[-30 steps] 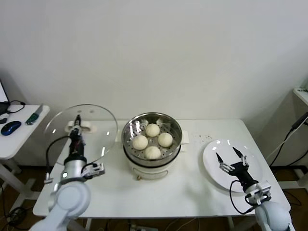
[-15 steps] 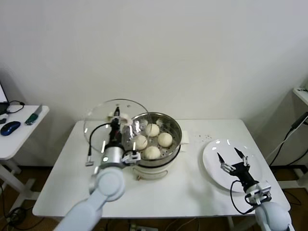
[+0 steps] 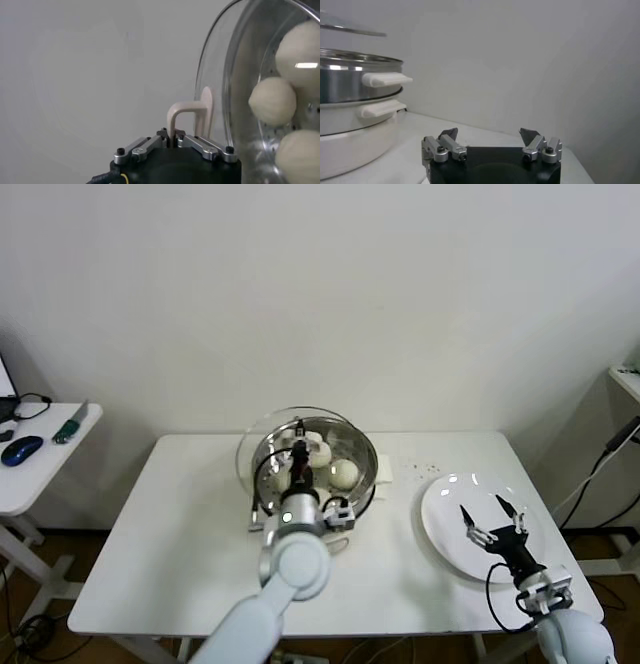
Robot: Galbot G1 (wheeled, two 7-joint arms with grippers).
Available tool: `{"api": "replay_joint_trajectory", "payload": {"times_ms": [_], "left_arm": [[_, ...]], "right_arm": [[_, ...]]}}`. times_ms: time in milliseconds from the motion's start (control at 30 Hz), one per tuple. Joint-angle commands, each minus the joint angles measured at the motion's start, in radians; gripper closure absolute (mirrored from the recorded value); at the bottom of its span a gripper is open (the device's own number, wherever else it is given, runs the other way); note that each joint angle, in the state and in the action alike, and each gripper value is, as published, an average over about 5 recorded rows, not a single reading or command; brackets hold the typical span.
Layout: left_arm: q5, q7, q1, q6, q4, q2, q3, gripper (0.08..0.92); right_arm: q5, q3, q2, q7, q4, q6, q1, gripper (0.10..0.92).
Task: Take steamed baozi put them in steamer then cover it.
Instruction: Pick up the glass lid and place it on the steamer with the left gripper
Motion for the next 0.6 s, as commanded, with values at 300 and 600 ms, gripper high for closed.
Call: {"api": "replay_joint_trajectory", "payload": {"times_ms": [300, 600], "left_arm": [[0.019, -0.038, -0.019, 0.049, 0.159, -0.141, 0.007, 0.849], [-0.013, -0.053, -0.03, 0.049, 0.187, -0.128, -0.013, 0.849]], "right_arm": [[-0.013, 0.006, 0.004, -0.007, -0.007, 0.002, -0.004, 0.203], [-0.019, -0.003, 0.004, -0.01, -0.015, 0.004, 0.002, 0.203]]}}
